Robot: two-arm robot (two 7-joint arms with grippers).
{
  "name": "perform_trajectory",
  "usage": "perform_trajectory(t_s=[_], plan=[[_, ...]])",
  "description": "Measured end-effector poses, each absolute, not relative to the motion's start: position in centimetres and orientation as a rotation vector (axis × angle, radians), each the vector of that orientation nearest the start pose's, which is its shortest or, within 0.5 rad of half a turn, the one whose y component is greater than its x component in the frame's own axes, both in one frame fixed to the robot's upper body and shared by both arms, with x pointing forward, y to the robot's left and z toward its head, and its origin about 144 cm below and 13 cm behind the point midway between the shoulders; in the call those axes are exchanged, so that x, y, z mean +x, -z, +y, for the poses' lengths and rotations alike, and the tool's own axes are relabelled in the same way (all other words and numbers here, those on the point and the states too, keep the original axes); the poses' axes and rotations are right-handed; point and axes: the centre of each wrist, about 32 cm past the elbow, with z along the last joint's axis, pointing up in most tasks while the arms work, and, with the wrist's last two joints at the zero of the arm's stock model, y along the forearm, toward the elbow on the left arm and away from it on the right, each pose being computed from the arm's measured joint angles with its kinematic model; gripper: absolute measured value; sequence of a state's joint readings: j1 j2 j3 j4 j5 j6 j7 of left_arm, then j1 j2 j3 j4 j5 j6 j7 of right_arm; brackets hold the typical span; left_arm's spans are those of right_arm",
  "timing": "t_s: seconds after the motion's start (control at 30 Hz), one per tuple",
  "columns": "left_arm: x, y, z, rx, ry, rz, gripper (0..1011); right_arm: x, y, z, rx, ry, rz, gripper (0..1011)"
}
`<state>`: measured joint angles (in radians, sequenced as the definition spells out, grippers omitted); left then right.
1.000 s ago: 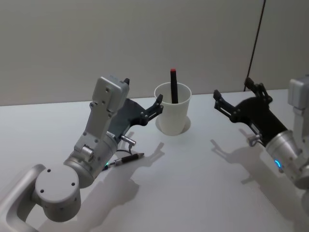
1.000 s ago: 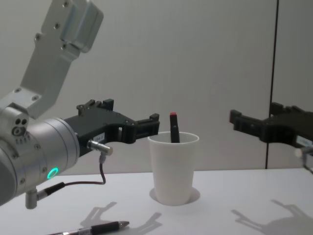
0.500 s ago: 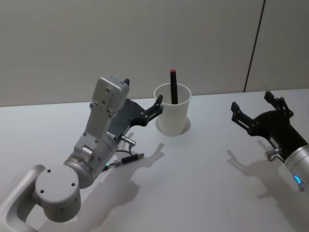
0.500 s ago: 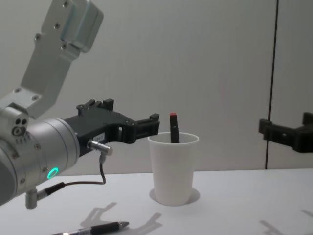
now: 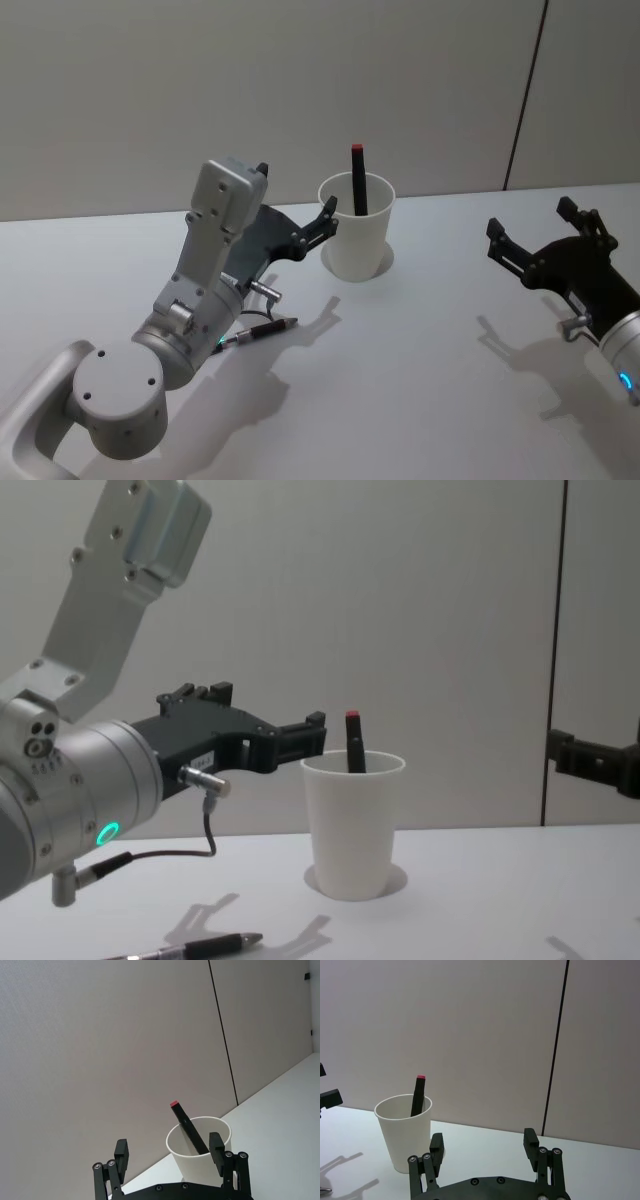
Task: Place the pen into the pen holder.
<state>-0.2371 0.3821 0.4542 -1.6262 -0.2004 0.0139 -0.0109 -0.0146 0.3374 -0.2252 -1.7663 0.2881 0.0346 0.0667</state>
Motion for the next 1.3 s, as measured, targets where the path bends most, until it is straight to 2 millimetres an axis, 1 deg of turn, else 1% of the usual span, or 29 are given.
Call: perform_trajectory(t_s=[0.33, 0.57, 0.9, 1.3], plan=[[49.2, -120.4, 19.9, 0.061, -1.12, -0.266, 1001, 44.3, -118.9, -23.7, 0.026, 1.23, -0.074, 1002], [49.3, -120.5, 20.6, 0.06, -1.095, -0.262, 1001, 44.3, -118.9, -23.7, 0.026, 1.229, -0.074, 1002], [49.2, -120.7, 22.3, 0.07, -1.052, -0.255, 1001, 44.3, -118.9, -23.7, 0.026, 1.229, -0.075, 1002], [48.4, -121.0, 24.5, 0.101, -1.015, -0.225, 1001, 44.3, -118.9, -23.7, 0.026, 1.23, -0.075, 1002]])
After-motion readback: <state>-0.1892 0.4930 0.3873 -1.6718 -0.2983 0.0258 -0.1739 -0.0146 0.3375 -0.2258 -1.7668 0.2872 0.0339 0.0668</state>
